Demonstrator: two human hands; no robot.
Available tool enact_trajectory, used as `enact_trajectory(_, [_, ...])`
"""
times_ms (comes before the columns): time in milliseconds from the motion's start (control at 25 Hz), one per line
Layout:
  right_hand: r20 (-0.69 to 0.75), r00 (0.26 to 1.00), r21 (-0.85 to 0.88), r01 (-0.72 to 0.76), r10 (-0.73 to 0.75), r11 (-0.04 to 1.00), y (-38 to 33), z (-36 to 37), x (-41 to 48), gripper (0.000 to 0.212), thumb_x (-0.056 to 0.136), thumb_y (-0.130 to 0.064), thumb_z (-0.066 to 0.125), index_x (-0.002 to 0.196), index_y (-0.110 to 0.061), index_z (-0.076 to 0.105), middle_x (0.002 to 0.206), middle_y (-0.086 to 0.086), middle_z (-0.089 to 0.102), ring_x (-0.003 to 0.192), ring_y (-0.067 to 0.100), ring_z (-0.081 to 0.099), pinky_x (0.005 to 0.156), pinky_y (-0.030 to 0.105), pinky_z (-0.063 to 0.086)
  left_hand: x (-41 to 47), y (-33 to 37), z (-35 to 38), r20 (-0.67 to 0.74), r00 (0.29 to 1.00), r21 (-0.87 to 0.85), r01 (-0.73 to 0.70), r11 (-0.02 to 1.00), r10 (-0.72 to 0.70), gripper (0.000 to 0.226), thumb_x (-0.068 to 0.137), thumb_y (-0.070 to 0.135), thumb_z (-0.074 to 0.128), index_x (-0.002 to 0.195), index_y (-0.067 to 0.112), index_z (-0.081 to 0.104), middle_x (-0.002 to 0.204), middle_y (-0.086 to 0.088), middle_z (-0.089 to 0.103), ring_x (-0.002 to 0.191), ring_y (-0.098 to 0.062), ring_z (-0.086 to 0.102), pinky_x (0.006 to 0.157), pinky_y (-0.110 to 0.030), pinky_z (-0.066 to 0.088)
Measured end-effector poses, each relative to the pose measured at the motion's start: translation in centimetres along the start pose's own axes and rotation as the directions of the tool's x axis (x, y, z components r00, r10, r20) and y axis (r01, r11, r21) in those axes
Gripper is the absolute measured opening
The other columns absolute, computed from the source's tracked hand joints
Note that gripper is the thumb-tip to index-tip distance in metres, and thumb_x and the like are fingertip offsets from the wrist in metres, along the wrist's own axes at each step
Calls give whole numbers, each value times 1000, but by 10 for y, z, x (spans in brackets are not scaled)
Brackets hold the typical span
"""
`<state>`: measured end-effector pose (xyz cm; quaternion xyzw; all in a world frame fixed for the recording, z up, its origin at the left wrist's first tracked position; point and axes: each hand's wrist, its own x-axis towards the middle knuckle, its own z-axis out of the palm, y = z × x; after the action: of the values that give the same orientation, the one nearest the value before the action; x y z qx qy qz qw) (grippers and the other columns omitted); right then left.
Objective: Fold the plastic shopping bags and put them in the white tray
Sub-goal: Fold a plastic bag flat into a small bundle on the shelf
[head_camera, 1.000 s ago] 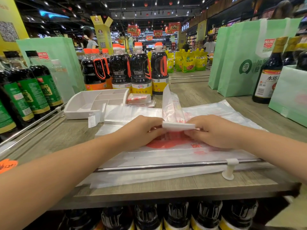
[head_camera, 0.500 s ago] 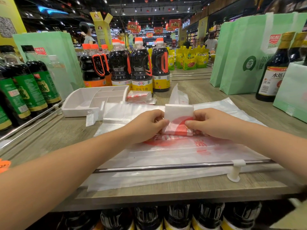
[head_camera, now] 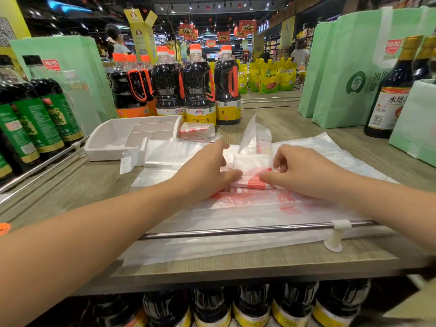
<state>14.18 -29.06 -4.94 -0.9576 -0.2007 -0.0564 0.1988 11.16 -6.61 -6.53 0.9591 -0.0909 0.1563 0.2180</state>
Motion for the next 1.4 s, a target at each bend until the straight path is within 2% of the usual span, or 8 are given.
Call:
enact_trajectory(120, [-49, 983, -110, 171, -177, 979, 2, 0, -4, 66, 85, -56, 66, 139, -31, 39, 133, -9, 48, 107, 15, 58, 91, 41, 51, -2, 2, -2, 30, 990, -22, -139, 990, 139, 34, 94, 37, 64, 123, 24, 54, 123, 5, 52, 97, -5, 60, 86, -28, 52])
enact_trajectory(200, [-17, 947, -187, 311, -319, 932, 1, 1, -5, 51, 94, -45, 59, 141, -32, 45, 145, -11, 43, 123, 15, 52, 101, 40, 47, -5, 2, -5, 94, 973, 1, -212, 977, 211, 27, 100, 35, 55, 124, 21, 59, 131, 3, 52, 106, -7, 56, 95, -20, 45])
enact_trajectory(320, [115, 937, -183, 346, -330, 920, 3, 1, -4, 38, 102, -39, 45, 136, -29, 56, 143, -8, 49, 128, 13, 48, 108, 34, 39, -7, 4, -10, 255, 949, 26, -201, 979, 188, 47, 98, 47, 54, 137, 22, 53, 144, 2, 46, 120, -10, 49, 92, -10, 33])
enact_trajectory(520, [272, 918, -82, 320, -288, 944, 7, -6, -7, 62, 91, -65, 51, 145, -37, 44, 146, -17, 41, 129, 4, 43, 103, 19, 32, -6, -4, -14, 291, 935, -26, -205, 978, 204, 58, 86, 58, 65, 136, 31, 54, 128, 9, 52, 114, -5, 53, 101, -22, 43])
enact_trajectory(680, [293, 908, 30, 306, -301, 952, 16, -14, -10, 56, 85, -63, 63, 137, -53, 46, 135, -29, 50, 120, -3, 48, 101, 20, 38, -13, -14, -24, 300, 922, -149, -207, 967, 243, 54, 83, 48, 75, 132, 32, 60, 124, 15, 53, 114, 4, 53, 98, -11, 41])
enact_trajectory(800, [286, 898, 41, 337, -334, 941, 18, -16, -12, 50, 87, -56, 65, 134, -55, 48, 128, -30, 56, 116, -3, 52, 103, 26, 43, -14, -15, -22, 327, 919, -98, -199, 975, 220, 55, 88, 47, 70, 138, 30, 55, 141, 16, 44, 122, 5, 48, 102, -8, 38])
enact_trajectory(1120, [272, 888, 68, 367, -371, 928, 18, -12, -10, 43, 90, -50, 64, 129, -60, 51, 127, -32, 58, 117, -3, 55, 104, 31, 45, -10, -16, -18, 491, 864, 8, -137, 991, 115, 63, 94, 60, 51, 151, 49, 26, 156, 16, 35, 135, -7, 42, 115, -30, 32])
enact_trajectory(1400, [231, 864, 49, 448, -447, 893, 15, -10, -10, 36, 94, -36, 65, 127, -49, 60, 127, -26, 56, 118, -3, 52, 105, 22, 40, -9, -11, -16, 508, 848, -16, -167, 986, 152, 59, 96, 56, 47, 149, 45, 27, 152, 10, 39, 135, -11, 41, 115, -35, 32])
